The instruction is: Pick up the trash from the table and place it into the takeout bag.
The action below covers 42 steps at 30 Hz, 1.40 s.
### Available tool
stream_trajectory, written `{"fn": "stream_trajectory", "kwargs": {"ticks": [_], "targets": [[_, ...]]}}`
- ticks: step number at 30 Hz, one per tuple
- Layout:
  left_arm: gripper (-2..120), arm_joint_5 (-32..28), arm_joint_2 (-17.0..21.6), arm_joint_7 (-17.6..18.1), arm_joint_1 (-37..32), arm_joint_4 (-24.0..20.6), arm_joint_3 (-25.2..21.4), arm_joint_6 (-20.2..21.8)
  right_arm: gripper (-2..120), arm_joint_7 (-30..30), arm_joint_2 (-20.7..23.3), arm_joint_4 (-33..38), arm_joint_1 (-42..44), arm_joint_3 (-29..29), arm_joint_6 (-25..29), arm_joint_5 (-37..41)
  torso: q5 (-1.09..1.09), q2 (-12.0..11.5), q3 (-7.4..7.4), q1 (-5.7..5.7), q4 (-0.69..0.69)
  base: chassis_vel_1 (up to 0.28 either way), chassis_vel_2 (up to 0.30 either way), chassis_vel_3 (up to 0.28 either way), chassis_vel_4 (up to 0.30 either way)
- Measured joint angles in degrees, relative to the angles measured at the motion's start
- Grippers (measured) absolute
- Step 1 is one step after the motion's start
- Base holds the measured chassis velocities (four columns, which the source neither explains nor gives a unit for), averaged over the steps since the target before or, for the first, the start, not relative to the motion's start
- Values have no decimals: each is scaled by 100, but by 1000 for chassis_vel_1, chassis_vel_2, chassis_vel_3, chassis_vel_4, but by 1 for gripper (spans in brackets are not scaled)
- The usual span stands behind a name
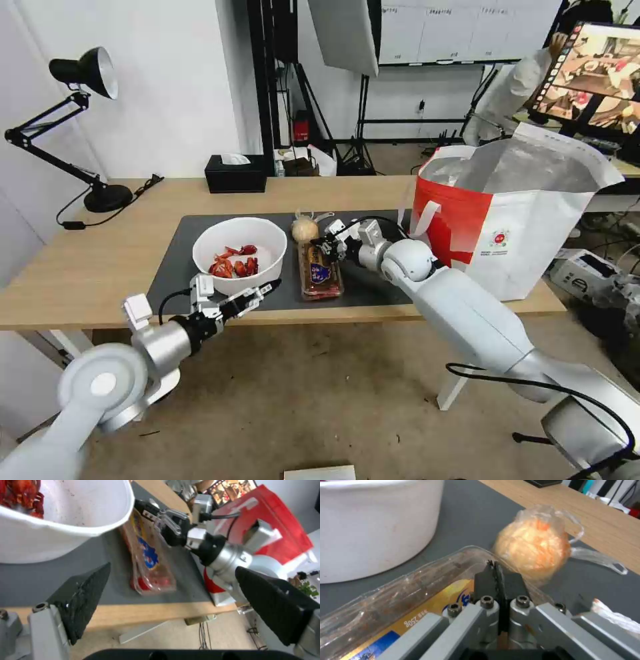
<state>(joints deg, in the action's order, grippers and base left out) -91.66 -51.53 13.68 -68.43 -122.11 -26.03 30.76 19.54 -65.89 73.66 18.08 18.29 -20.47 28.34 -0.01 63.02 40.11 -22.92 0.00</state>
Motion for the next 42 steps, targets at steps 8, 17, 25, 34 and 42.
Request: {"fn": "stream_trajectory", "kwargs": {"ticks": [8,17,25,34,42], "targets": [[100,-29,-107,334,516,288,545,7,0,3,120,146,40,16,-44,-1,1,0,0,0,-1,0,0,0,0],[100,-131,-279,720,975,485,981,9,0,3,278,324,105,-12,-78,-3,2,0,0,0,-1,0,0,0,0],[100,-121,-501,1028,1282,704,1357,-41,0,-2,360,405,151,-29,-87,-1,1,0,0,0,-1,0,0,0,0],[100,-154,-617,1346,1615,883,1623,-119,0,-2,417,478,190,-44,-88,3,1,0,0,0,-1,0,0,0,0],[100,-161,-693,1603,1917,1140,1904,-65,0,-2,458,530,241,-76,-87,5,1,0,0,0,-1,0,0,0,0]]}}
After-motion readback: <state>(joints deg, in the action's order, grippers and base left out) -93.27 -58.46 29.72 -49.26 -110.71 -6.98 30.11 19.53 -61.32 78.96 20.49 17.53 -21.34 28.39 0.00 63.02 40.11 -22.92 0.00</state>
